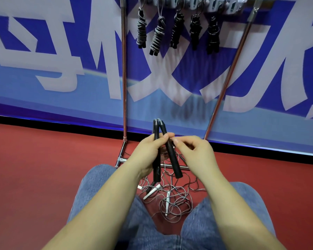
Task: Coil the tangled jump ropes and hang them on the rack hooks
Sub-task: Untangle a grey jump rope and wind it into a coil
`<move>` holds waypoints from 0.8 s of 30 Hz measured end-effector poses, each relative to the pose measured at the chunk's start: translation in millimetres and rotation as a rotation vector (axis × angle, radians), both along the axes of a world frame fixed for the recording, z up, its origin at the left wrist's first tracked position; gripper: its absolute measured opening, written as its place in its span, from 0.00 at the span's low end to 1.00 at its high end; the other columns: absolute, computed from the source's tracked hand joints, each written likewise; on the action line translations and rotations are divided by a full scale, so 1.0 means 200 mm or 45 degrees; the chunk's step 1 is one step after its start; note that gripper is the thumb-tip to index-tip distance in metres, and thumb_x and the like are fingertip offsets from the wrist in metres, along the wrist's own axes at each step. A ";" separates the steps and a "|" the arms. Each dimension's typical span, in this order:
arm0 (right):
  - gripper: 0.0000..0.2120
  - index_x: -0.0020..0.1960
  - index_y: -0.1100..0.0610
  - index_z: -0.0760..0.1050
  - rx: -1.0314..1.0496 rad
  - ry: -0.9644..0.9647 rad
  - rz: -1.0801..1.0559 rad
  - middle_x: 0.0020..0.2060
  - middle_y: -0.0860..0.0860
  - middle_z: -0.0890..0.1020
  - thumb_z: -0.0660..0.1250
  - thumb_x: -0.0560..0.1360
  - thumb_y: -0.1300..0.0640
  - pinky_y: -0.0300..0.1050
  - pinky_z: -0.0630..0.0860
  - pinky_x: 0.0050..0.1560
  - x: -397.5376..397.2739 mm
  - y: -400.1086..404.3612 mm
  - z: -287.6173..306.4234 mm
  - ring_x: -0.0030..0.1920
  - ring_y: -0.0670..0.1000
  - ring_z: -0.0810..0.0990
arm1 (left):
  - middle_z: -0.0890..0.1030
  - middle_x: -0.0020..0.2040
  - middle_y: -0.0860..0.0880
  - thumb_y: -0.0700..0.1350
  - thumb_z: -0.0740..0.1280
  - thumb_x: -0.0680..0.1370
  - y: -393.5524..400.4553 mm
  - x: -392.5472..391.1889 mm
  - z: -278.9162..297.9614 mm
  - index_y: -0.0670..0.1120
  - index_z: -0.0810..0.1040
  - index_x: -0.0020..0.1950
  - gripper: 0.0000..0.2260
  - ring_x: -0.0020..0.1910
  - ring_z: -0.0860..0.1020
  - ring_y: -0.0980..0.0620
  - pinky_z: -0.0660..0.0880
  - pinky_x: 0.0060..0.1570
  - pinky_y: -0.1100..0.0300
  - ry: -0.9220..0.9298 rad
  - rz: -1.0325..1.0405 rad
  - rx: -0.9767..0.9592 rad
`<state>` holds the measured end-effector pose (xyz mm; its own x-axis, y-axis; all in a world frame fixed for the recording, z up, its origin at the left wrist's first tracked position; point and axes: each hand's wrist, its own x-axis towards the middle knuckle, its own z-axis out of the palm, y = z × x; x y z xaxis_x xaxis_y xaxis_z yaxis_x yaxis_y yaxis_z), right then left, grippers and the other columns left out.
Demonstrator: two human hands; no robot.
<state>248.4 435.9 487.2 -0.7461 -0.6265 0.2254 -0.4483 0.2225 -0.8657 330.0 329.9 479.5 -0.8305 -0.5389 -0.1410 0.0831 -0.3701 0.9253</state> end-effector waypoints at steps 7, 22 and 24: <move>0.11 0.57 0.45 0.74 -0.234 -0.276 0.082 0.58 0.45 0.78 0.57 0.81 0.55 0.30 0.67 0.59 -0.07 0.01 0.02 0.58 0.41 0.75 | 0.73 0.33 0.48 0.44 0.61 0.79 -0.03 0.08 0.05 0.42 0.75 0.49 0.06 0.28 0.74 0.52 0.79 0.32 0.56 -0.112 -0.538 0.037; 0.19 0.32 0.55 0.66 -0.352 -0.378 -0.268 0.25 0.49 0.66 0.57 0.81 0.51 0.41 0.64 0.32 -0.17 0.04 -0.02 0.28 0.48 0.64 | 0.79 0.33 0.50 0.41 0.64 0.79 -0.04 0.12 0.03 0.44 0.77 0.49 0.04 0.29 0.78 0.55 0.77 0.31 0.63 -0.354 -0.723 -0.225; 0.19 0.33 0.56 0.66 -0.323 -0.321 -0.273 0.27 0.51 0.66 0.56 0.81 0.52 0.36 0.63 0.29 -0.19 0.06 -0.02 0.29 0.49 0.64 | 0.78 0.32 0.51 0.42 0.64 0.79 -0.03 0.11 0.00 0.43 0.78 0.50 0.04 0.28 0.76 0.56 0.77 0.31 0.63 -0.377 -0.712 -0.217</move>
